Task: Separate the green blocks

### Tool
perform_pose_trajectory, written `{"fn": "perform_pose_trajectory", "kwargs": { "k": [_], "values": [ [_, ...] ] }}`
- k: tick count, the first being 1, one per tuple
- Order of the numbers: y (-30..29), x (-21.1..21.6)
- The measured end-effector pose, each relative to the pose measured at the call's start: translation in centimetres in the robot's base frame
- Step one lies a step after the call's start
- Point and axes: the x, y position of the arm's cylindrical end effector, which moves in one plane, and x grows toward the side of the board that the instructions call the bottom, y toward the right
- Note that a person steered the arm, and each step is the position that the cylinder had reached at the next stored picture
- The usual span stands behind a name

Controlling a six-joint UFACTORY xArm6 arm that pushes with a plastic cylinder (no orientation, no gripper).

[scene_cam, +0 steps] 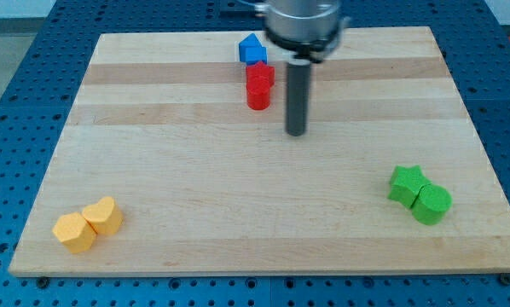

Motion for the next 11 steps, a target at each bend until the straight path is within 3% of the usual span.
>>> {"fn": "perform_pose_trajectory", "kwargs": {
  "k": [2,3,4,5,6,8,9,11],
  "values": [
    [20.5,0.7],
    [27.0,5.8],
    [27.5,12.2],
    [24.8,14.6],
    [20.0,13.2],
    [8.2,6.2],
    [10.3,6.5],
    [21.2,11.1]
  ]
}}
